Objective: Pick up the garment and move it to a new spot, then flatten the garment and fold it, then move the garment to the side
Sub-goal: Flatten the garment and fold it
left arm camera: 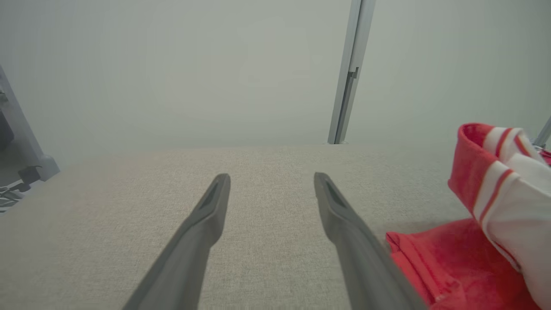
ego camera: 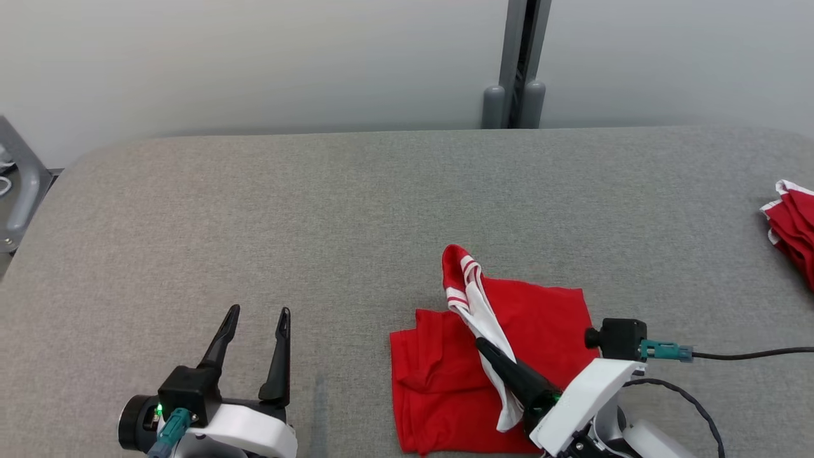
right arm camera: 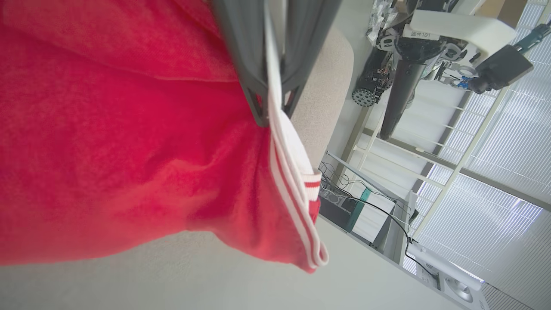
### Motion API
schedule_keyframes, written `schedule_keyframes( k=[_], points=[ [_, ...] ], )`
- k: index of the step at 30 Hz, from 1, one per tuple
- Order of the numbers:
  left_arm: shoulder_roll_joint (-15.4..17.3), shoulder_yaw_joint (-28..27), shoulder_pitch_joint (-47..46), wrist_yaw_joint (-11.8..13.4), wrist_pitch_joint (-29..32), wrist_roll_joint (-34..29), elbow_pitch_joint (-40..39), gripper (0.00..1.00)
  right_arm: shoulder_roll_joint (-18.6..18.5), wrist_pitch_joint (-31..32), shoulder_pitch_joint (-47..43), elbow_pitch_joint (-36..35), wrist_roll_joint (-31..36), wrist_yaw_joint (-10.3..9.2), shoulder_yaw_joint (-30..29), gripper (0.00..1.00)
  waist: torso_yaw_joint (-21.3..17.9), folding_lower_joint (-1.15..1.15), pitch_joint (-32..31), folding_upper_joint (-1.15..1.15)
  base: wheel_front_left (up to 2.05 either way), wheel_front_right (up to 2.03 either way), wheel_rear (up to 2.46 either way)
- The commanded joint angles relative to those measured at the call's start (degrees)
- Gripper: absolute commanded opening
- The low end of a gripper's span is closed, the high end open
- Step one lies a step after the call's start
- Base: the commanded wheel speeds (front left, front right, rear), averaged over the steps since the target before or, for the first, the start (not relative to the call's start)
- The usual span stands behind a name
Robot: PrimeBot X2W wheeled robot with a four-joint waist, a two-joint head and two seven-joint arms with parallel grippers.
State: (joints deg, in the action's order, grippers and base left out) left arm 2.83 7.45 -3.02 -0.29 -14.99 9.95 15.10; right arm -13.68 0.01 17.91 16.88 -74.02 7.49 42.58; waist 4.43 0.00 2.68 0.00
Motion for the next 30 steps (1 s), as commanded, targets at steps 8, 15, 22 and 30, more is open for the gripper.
schedule_keyframes(
  k=[8, 15, 22, 30],
  points=[
    [0.21, 1.0, -0.43, 0.51, -0.23, 0.88, 0.32, 1.0, 3.15, -1.21, -0.4, 3.9, -0.15, 0.0, -1.44, 0.0, 3.7, 0.0, 0.92, 0.0, 0.0, 0.0, 0.0],
    [0.21, 1.78, -0.62, 0.81, -0.23, 1.43, 0.47, 1.0, 5.0, -0.72, -1.12, 6.98, -3.35, 0.0, -3.21, 0.0, 5.84, 0.0, 1.65, 0.0, 0.0, 0.0, 0.0],
    [0.19, 2.2, -0.13, 1.34, -0.23, 1.86, 0.74, 1.0, 6.99, 0.83, -1.07, 8.03, -6.87, 0.0, -3.72, 1.0, 6.35, 0.0, 1.6, 0.0, 0.0, 0.0, 0.0],
    [0.2, 2.17, -0.31, 1.42, -0.23, 2.12, 1.21, 1.0, 9.26, 2.25, 0.27, 5.94, -8.64, 0.0, -2.49, 1.0, 5.85, 0.0, 1.4, 0.0, 0.0, 0.0, 0.0]
  ],
)
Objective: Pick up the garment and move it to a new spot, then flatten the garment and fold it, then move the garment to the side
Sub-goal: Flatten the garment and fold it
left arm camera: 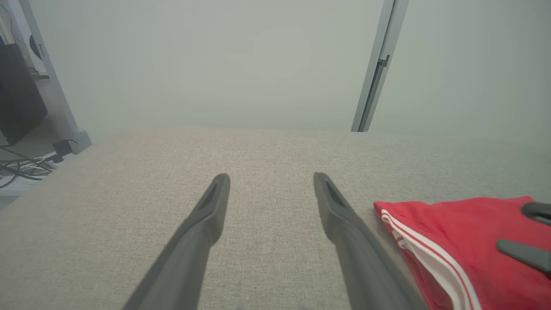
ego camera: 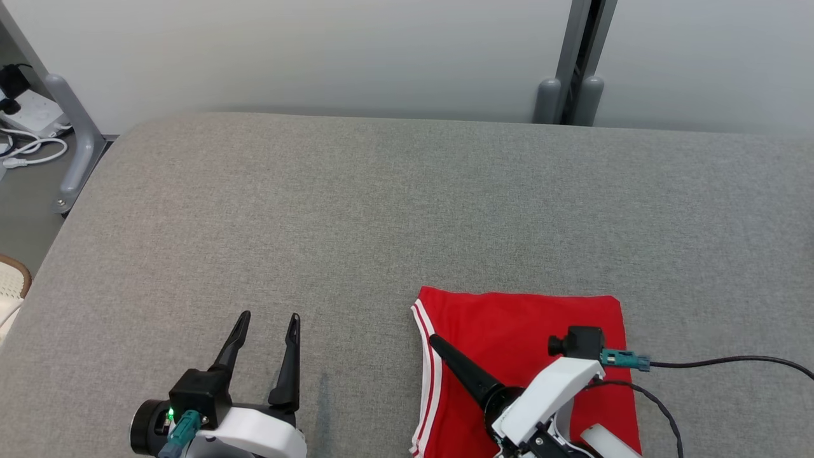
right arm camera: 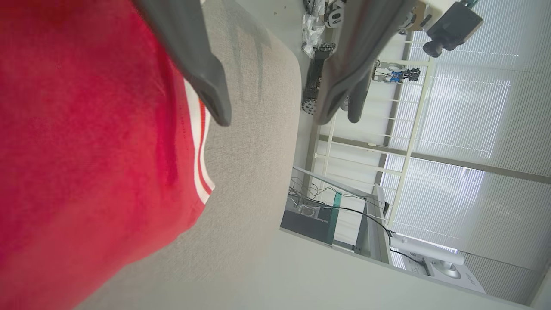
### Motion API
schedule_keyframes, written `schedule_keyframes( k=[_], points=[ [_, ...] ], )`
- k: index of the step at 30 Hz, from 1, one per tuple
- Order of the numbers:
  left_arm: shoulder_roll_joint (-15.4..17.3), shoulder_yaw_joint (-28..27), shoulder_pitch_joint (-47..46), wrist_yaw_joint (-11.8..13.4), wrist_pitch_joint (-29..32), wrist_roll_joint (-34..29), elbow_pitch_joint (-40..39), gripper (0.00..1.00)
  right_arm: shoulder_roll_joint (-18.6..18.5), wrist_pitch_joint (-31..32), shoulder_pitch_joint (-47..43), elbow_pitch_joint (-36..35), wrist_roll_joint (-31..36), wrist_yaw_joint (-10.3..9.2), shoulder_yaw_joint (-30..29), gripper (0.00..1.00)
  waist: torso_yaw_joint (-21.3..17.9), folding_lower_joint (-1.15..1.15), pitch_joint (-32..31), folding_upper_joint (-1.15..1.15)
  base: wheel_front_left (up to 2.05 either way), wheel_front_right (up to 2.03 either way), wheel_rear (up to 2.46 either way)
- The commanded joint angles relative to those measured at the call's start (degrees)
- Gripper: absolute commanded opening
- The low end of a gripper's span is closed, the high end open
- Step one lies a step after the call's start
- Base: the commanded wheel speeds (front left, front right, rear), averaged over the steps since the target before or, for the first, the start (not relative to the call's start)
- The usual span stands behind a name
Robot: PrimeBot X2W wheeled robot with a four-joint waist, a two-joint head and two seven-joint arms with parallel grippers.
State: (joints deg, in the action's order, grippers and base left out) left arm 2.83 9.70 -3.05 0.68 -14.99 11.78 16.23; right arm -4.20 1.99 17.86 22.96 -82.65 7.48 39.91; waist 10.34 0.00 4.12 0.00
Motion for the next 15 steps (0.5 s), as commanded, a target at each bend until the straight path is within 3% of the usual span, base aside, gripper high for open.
schedule_keyframes(
  k=[1, 6, 15],
  points=[
    [0.2, 0.04, -0.32, 0.38, -0.23, 0.3, 0.11, 1.0, -0.06, 0.19, 0.62, -0.67, 0.23, 0.02, 0.39, 1.0, -0.13, 0.0, -0.11, 0.0, 0.0, 0.0, 0.0],
    [0.2, 0.17, 0.02, 0.52, -0.23, 0.55, -0.03, 1.0, -1.34, -1.41, 1.7, -2.63, 2.37, 0.02, 0.07, 1.0, -0.83, 0.0, -0.62, 0.0, 0.0, 0.0, 0.0],
    [0.19, -0.62, 0.19, 0.21, -0.23, 1.17, -2.13, 1.0, -14.22, -10.87, 4.29, -4.14, 19.55, 0.01, -2.77, 1.0, -4.59, 0.0, -1.53, 0.0, 0.0, 0.0, 0.0]
  ],
)
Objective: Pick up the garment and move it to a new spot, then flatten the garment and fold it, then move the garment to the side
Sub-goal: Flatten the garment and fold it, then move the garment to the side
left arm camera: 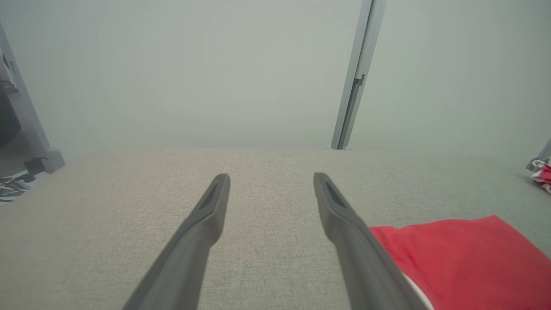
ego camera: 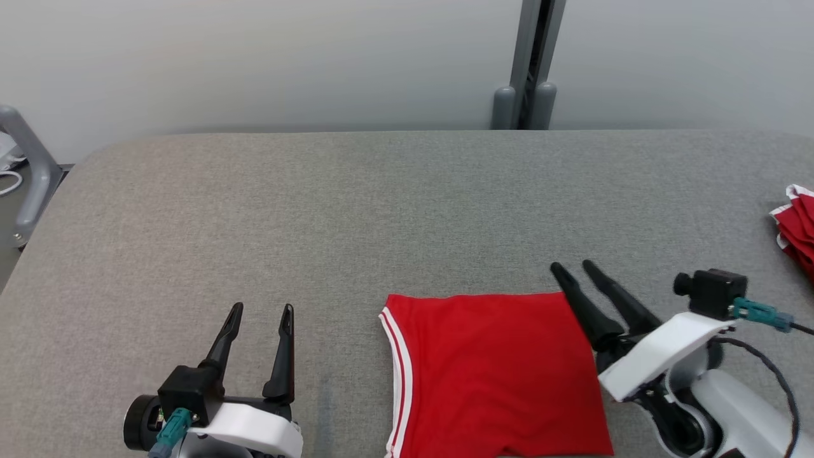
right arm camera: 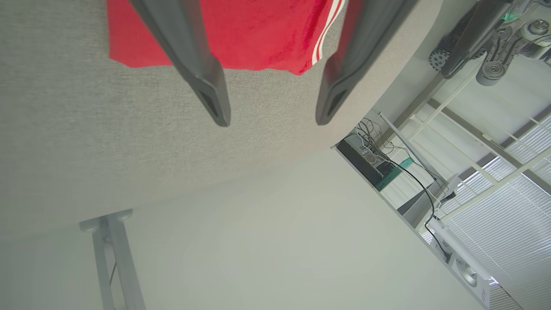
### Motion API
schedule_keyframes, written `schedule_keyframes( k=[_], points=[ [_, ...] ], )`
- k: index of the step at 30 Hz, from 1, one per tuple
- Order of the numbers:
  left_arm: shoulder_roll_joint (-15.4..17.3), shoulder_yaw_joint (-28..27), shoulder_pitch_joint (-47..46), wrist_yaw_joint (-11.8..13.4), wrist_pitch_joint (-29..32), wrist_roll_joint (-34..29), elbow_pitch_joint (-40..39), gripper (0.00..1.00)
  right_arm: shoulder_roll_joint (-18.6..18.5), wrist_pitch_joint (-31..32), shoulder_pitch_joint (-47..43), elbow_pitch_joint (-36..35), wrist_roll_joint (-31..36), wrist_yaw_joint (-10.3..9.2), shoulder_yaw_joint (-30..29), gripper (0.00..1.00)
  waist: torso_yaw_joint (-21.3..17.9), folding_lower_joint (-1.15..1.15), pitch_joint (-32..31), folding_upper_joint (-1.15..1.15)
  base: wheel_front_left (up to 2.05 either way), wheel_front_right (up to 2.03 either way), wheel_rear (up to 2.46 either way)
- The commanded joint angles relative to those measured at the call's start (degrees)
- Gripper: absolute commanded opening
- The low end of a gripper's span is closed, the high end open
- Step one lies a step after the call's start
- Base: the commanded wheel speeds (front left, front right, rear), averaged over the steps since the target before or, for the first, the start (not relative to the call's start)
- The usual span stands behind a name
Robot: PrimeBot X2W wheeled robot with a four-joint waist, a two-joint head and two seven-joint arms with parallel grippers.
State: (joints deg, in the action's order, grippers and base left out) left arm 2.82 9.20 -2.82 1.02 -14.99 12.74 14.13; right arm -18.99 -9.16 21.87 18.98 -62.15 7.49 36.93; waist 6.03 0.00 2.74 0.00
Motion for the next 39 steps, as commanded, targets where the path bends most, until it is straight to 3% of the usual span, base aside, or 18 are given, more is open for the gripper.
schedule_keyframes(
  k=[1, 6, 12, 15, 22, 29, 39],
  points=[
    [0.22, -0.4, -0.25, -0.19, -0.23, 0.39, -0.6, 1.0, -2.2, -1.7, 0.57, 0.2, 3.31, 0.0, -0.8, 1.0, -1.2, 0.0, -0.2, 0.0, 0.0, 0.0, 0.0],
    [0.23, -0.73, -0.29, -0.02, -0.23, 0.85, -2.06, 1.0, -5.85, -4.89, -1.27, 1.0, 9.45, 0.0, -5.98, 1.0, -3.39, 0.0, -0.42, 0.0, 0.0, 0.0, 0.0],
    [0.23, -0.99, 0.51, -0.01, -0.23, 0.84, -2.97, 1.0, -6.28, -6.12, -4.16, -0.3, 19.31, 0.0, -13.69, 1.0, -5.24, 0.0, -0.84, 0.0, 0.0, 0.0, 0.0],
    [0.25, -1.14, 0.79, -0.01, -0.23, 0.82, -3.27, 1.0, -4.4, -6.05, -6.94, -3.35, 26.8, 0.0, -18.33, 1.0, -5.79, 0.0, -0.84, 0.0, 0.0, 0.0, 0.0],
    [0.23, -1.04, 1.34, -0.23, -0.23, 0.78, -3.52, 1.0, 1.05, -6.06, -13.64, -9.43, 36.41, 0.0, -26.97, 1.0, -6.12, 0.0, -1.06, 0.0, 0.0, 0.0, 0.0],
    [0.22, -0.84, 2.57, -0.03, -0.23, 1.51, -4.34, 1.0, 4.14, -6.07, -16.93, -11.09, 40.62, 0.0, -29.41, 1.0, -5.95, 0.0, -1.38, 0.0, 0.0, 0.0, 0.0],
    [0.22, -0.34, 3.25, 0.2, -0.23, 1.72, -4.7, 1.0, 5.92, -6.07, -17.76, -10.91, 40.95, 0.0, -30.6, 1.0, -5.5, 0.0, -1.58, 0.0, 0.0, 0.0, 0.0]
  ],
)
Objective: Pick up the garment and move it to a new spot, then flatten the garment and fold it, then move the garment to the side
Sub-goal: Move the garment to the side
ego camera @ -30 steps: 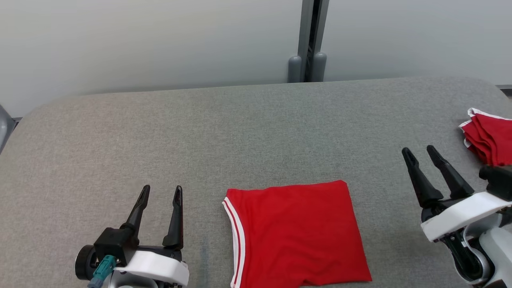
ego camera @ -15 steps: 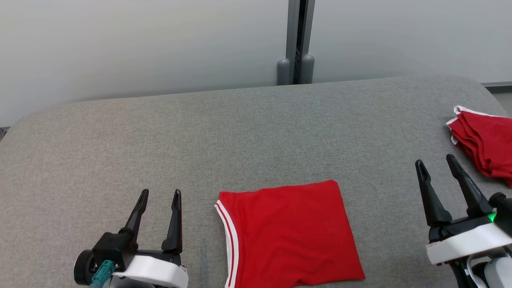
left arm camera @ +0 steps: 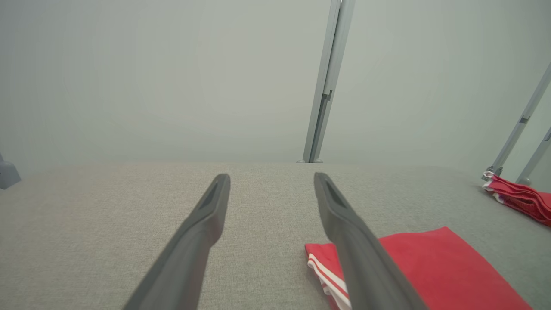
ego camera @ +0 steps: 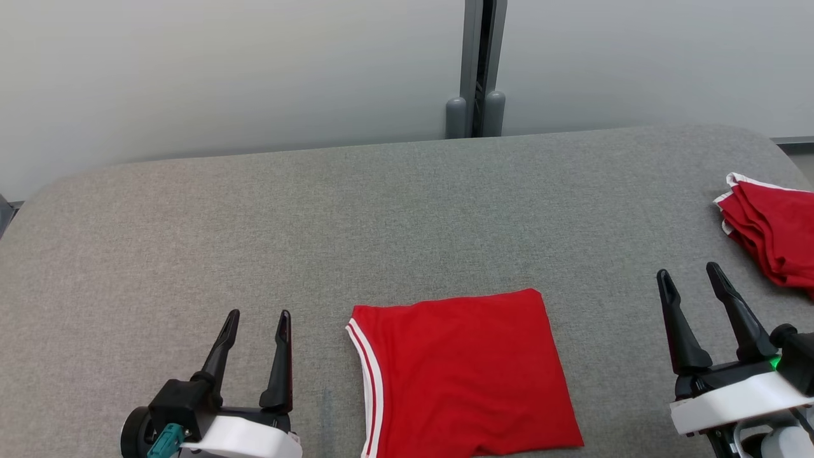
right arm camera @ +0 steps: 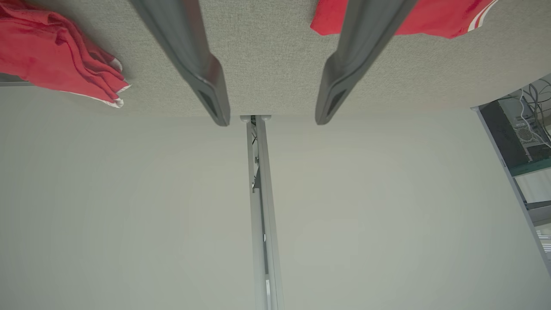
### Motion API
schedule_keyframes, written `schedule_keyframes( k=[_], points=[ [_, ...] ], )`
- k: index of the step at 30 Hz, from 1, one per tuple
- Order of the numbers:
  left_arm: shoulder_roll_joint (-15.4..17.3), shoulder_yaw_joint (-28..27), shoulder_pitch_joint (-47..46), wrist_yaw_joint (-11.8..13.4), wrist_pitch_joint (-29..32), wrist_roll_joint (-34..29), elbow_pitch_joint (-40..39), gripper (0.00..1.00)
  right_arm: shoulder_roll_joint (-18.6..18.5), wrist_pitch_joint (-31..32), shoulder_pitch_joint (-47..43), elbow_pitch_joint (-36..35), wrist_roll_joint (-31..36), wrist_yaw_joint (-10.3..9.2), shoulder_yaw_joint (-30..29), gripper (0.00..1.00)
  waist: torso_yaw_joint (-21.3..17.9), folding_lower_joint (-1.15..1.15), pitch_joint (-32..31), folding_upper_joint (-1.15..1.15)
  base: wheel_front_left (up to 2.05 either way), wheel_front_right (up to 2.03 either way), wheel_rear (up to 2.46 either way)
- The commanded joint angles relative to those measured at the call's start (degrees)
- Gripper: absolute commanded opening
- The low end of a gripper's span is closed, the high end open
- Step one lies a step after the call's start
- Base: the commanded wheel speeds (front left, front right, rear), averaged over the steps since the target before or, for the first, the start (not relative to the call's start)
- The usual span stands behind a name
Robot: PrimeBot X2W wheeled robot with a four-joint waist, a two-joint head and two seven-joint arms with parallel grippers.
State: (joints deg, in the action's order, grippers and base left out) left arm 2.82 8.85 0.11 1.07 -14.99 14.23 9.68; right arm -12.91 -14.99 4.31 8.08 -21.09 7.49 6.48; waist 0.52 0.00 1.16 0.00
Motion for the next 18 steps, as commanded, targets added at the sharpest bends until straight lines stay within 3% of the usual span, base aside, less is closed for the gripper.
schedule_keyframes(
  k=[1, 18],
  points=[
    [0.22, 0.05, 0.33, 0.19, -0.23, 0.24, -0.28, 1.0, -0.12, -0.24, -0.15, 0.01, -0.09, 0.0, -0.14, 1.0, 0.04, 0.0, 0.02, 0.0, 0.0, 0.0, 0.0],
    [0.23, 0.09, -0.46, 0.3, -0.23, -0.16, 0.46, 1.0, -0.61, -0.24, 0.1, 0.58, -0.65, 0.0, 0.25, 1.0, 0.59, 0.0, 0.78, 0.0, 0.0, 0.0, 0.0]
  ],
)
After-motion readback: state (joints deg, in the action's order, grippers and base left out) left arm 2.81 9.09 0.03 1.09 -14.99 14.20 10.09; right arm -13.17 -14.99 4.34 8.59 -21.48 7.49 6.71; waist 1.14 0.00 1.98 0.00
